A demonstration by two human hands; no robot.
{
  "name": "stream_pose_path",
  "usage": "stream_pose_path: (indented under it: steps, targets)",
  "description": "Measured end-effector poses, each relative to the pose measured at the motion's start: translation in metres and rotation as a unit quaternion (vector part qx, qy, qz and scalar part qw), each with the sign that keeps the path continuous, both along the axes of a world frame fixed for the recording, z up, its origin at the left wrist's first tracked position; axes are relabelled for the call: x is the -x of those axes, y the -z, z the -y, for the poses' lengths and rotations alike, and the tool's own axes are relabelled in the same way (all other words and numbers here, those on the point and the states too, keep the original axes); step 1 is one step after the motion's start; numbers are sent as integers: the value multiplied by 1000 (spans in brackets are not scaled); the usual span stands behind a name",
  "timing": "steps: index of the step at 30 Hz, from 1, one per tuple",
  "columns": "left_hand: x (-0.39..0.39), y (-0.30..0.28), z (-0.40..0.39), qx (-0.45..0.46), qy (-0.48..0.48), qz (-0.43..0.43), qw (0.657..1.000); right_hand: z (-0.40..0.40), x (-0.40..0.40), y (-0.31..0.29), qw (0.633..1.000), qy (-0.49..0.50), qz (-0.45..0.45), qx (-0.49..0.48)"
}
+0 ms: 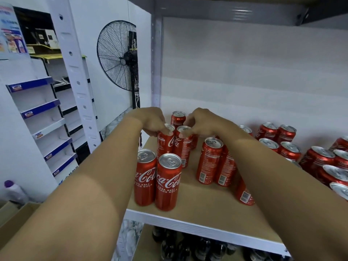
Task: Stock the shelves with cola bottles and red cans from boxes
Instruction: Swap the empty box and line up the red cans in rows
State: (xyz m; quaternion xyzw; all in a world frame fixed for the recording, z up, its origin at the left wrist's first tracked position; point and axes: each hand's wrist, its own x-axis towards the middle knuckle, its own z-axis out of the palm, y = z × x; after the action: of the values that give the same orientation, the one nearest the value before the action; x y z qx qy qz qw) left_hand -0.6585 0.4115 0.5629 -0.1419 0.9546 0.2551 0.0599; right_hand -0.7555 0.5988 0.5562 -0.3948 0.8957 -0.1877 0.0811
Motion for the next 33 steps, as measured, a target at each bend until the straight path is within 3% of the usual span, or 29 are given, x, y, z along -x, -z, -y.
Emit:
stream_pose_path:
  steps: [6, 16, 28, 33]
  targets:
    - [-2, -3, -1, -51, -38, -19, 998, -1, -2, 1, 1000, 8, -4, 3]
    - [-2, -3, -1, -20, -24, -13, 999, -2, 3, 3, 1000, -4, 28, -5]
    - [-10, 9, -1, -125, -105, -73, 984, 1, 0, 8, 999, 14, 34, 25]
    - [-16, 7, -4, -224, -125, -57, 965, 1, -1, 8, 998, 11, 52, 38]
